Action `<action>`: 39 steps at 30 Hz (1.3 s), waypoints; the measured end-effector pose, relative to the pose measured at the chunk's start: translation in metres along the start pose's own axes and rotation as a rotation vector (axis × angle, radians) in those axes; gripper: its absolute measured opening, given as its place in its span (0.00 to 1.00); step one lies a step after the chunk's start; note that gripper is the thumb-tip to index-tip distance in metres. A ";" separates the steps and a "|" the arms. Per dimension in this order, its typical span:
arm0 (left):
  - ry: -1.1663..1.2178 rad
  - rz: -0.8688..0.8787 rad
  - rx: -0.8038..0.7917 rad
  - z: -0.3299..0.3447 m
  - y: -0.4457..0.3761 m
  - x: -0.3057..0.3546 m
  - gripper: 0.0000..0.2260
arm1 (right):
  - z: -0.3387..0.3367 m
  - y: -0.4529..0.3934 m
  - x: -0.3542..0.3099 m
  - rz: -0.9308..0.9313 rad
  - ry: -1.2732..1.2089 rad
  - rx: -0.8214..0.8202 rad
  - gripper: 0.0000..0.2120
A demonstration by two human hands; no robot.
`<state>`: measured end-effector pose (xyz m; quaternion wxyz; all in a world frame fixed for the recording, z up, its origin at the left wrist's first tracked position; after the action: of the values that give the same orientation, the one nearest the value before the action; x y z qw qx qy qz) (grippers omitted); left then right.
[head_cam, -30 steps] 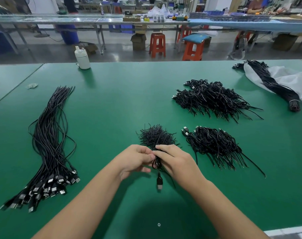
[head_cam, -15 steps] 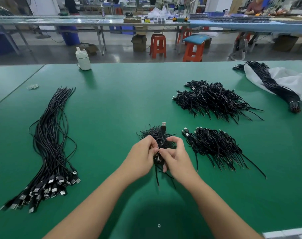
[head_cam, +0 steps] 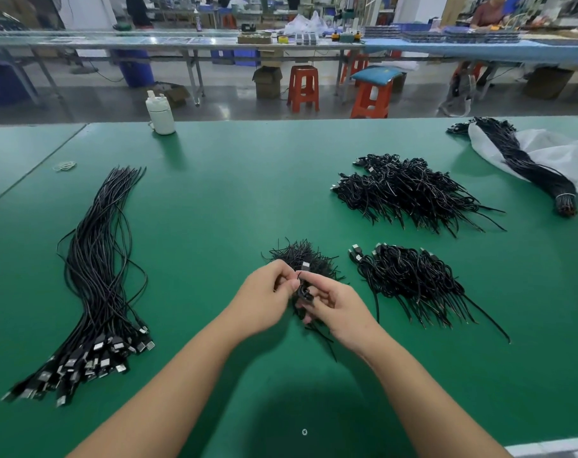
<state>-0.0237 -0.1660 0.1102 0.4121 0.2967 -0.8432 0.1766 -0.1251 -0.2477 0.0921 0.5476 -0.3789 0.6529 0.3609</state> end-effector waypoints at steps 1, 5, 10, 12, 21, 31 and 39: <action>0.060 -0.016 -0.011 0.001 0.000 0.000 0.10 | -0.003 0.000 -0.002 -0.024 0.057 0.039 0.14; 0.075 0.013 0.051 -0.001 0.004 0.008 0.10 | -0.007 0.001 -0.011 -0.063 0.210 0.128 0.14; -0.111 0.190 0.159 -0.005 0.011 0.028 0.08 | -0.005 0.000 -0.003 0.041 -0.051 0.153 0.18; -0.213 0.285 0.182 -0.003 0.014 0.038 0.06 | -0.007 -0.002 0.003 0.081 -0.101 0.177 0.17; -0.287 0.337 0.195 -0.002 0.017 0.040 0.06 | -0.002 -0.004 0.010 0.104 -0.435 0.125 0.08; -0.074 0.233 0.237 -0.010 0.014 0.038 0.07 | -0.016 -0.001 -0.001 -0.042 -0.223 0.224 0.04; -0.519 0.665 0.236 0.008 0.030 0.057 0.07 | -0.007 -0.003 0.011 0.093 -0.292 0.072 0.15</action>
<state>-0.0754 -0.1675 0.1491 0.0705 0.0888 -0.9426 0.3141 -0.1269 -0.2566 0.0820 0.6326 -0.2718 0.5957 0.4135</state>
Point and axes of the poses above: each hand's wrist, its own y-axis away from the middle knuckle, its own z-axis out of the palm, x = y × z, the point moved 8 cm from there along -y, towards the middle knuckle, and after that the axes turned 2 degrees about x, right-handed, at the moved point
